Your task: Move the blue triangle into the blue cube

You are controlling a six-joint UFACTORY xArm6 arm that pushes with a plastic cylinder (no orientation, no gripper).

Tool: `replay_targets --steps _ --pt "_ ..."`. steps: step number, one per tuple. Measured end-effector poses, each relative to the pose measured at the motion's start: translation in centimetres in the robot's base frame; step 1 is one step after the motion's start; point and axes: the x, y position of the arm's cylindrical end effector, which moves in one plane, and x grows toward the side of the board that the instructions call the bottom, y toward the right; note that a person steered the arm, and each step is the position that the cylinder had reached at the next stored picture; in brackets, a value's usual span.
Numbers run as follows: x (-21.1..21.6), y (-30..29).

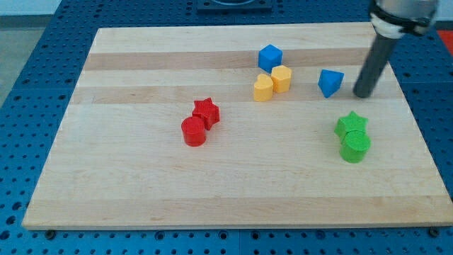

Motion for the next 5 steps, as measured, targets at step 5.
replay_targets --steps 5 --pt "-2.4 -7.3"
